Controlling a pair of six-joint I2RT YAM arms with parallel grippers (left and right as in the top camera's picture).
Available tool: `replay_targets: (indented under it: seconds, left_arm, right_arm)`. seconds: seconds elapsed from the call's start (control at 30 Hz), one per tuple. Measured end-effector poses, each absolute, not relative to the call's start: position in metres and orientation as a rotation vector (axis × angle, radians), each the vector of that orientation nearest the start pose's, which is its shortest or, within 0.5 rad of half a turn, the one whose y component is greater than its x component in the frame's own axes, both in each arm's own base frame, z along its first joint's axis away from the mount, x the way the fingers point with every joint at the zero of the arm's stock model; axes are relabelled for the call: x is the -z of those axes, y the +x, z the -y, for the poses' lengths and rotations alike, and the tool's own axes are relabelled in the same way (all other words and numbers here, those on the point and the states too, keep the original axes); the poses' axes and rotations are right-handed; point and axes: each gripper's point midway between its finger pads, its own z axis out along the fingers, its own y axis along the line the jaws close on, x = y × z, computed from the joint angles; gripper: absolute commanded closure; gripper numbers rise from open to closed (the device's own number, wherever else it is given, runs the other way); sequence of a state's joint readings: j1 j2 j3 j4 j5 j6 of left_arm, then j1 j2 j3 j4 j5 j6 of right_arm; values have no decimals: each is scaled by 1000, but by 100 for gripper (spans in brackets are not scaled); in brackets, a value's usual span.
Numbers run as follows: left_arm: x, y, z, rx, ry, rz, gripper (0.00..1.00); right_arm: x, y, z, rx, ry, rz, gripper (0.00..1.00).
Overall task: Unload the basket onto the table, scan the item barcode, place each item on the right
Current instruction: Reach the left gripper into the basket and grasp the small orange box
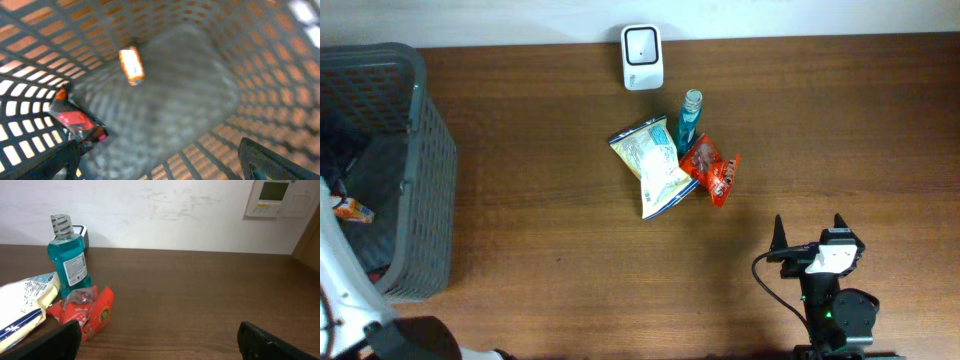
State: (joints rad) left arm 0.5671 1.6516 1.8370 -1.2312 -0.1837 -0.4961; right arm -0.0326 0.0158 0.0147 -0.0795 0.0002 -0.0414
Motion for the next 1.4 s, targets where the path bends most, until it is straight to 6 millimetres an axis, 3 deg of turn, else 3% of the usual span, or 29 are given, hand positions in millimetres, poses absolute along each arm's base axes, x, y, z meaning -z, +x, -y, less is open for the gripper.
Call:
replay_targets:
  seconds: [0.07,0.2,0.4,0.6,0.9,1.03,1.3,1.4]
  left_arm:
    - [-255,306,-265,-280,-1504,-2174,33]
    - [-222,304,-291,-290,-1622,-2174,24]
    - [-170,319,-304,-281,-1714,-2225,24]
    - [-142,337,-318,-274,-1739,-2194,31]
    - [-104,349,-327,-274,-1758,-2224,32]
    - [-92,350,-325,-274,-1768,-2250,50]
    - [-92,342,-328,-347,-1778,-2258,51]
    - [-92,337,-330,-388,-1783,-2260,76]
  right_arm:
    - [-157,246,8,57,-7,-1652,2]
    - [-157,246,8,57,-7,-1652,2]
    - [-157,246,8,57,-7,-1652,2]
    - [-157,246,8,57,-7,-1652,2]
    - [-157,246,8,57,-7,-1652,2]
    - [-157,246,8,57,-7,-1652,2]
    - [-157,246,8,57,-7,-1652,2]
    - [-158,246,8,57,-8,-1652,2]
